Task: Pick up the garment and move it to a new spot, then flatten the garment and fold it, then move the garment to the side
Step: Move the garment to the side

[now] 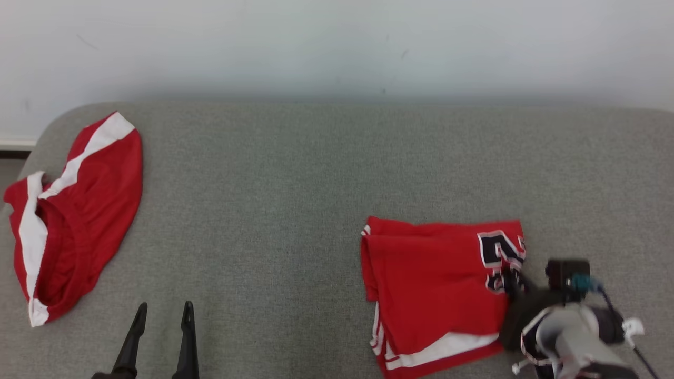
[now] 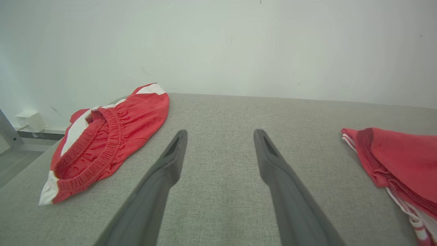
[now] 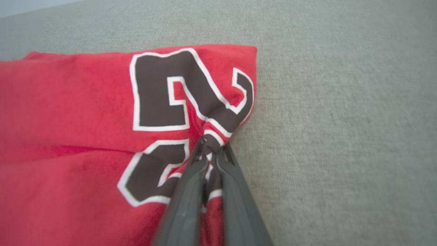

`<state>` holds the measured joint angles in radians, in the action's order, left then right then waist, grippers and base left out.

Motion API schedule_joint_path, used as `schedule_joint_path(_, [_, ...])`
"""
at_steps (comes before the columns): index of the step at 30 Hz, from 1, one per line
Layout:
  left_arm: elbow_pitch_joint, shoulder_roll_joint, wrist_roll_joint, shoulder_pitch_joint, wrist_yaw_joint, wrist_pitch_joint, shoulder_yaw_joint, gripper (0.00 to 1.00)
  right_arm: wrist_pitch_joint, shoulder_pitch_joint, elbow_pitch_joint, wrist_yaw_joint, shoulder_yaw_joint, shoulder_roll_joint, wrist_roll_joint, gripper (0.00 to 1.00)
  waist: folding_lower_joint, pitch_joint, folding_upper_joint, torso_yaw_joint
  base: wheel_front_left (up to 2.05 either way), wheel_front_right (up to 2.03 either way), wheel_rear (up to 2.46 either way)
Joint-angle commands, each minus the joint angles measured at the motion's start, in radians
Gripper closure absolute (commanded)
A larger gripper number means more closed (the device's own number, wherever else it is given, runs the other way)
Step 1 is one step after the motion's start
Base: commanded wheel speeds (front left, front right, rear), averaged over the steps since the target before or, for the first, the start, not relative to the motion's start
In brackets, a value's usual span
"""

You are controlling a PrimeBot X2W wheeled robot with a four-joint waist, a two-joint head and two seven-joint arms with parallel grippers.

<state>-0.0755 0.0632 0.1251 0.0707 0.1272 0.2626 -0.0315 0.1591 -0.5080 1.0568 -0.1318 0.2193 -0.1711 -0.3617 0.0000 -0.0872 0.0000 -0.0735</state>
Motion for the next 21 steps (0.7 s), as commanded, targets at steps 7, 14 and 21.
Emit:
schedule_joint_path(7, [0.034,-0.010,-0.005,-0.097,-0.014,0.003,0.033,0.00,-0.010,-0.236,-0.030,0.003,0.077,-0.088,-0.036,1.00,0.0000,-0.165,0.0000,0.027,0.00,0.00,0.00])
schedule_joint_path(14, [0.106,-0.012,-0.024,-0.194,-0.033,0.003,0.069,0.00,-0.024,-0.424,-0.047,0.003,0.149,-0.224,-0.065,1.00,0.0000,-0.332,0.0000,0.076,0.00,0.00,0.00])
schedule_joint_path(21, [0.168,0.016,-0.068,-0.253,-0.033,0.003,0.050,0.00,-0.007,-0.546,-0.063,0.003,0.217,-0.349,-0.114,1.00,0.0000,-0.464,0.0000,0.197,0.00,0.00,0.00])
